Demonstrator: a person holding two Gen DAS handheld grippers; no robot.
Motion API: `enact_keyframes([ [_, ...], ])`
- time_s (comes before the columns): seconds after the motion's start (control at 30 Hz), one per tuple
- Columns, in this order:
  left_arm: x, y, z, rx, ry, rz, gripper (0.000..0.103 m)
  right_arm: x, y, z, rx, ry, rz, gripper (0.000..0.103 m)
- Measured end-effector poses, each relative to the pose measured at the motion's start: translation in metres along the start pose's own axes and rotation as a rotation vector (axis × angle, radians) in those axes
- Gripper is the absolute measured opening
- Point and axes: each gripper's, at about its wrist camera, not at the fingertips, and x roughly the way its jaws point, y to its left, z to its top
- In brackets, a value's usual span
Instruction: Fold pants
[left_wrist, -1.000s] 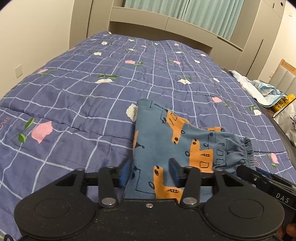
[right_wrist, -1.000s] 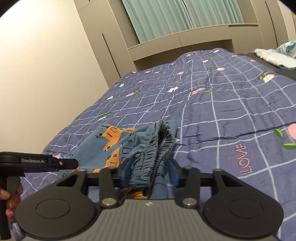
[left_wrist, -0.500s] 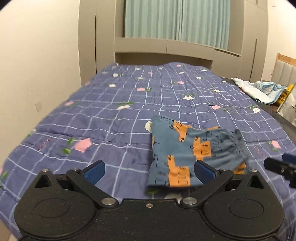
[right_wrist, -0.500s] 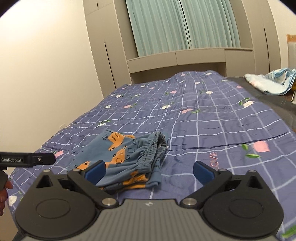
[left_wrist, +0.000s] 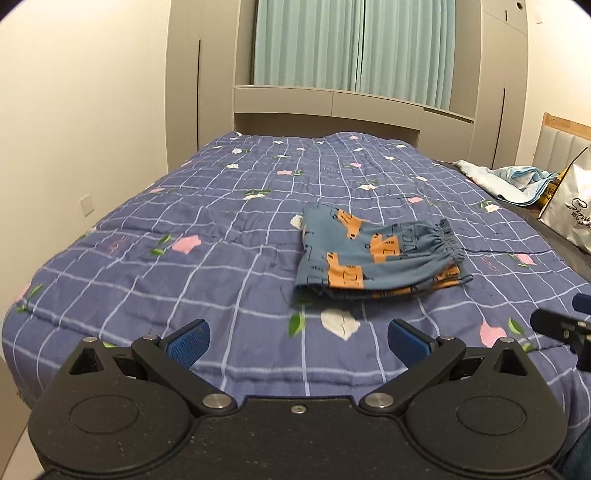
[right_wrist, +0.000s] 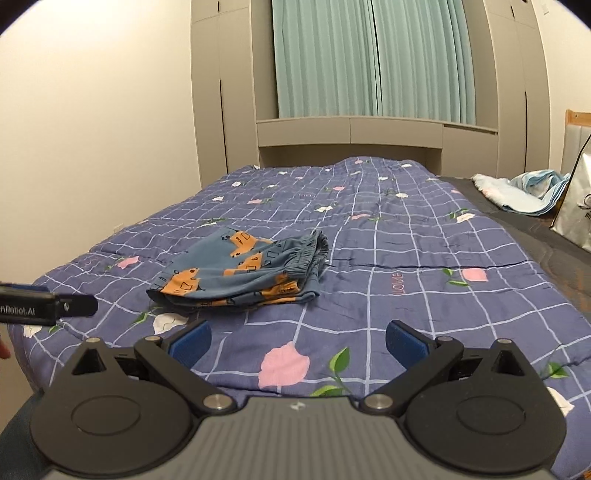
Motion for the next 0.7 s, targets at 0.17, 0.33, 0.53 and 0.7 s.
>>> enact_keyframes([
  [0.17,-0.006,-0.001,-0.01,-0.014,0.006,0.01,0.102,-0.001,0.001,0.0,-0.008,-0.004,0.004,0.103],
  [0.33,-0.005,0.0,-0.012,-0.021,0.015,0.015,0.102,0.002,0.002,-0.004,-0.018,0.016,0.018,0.103],
  [0.53,-0.003,-0.001,-0.012,-0.018,0.021,0.016,0.102,0.004,0.002,-0.007,-0.019,0.03,0.028,0.103],
  [0.7,-0.002,-0.001,-0.013,-0.019,0.026,0.017,0.102,0.005,0.003,-0.007,-0.022,0.034,0.032,0.103],
])
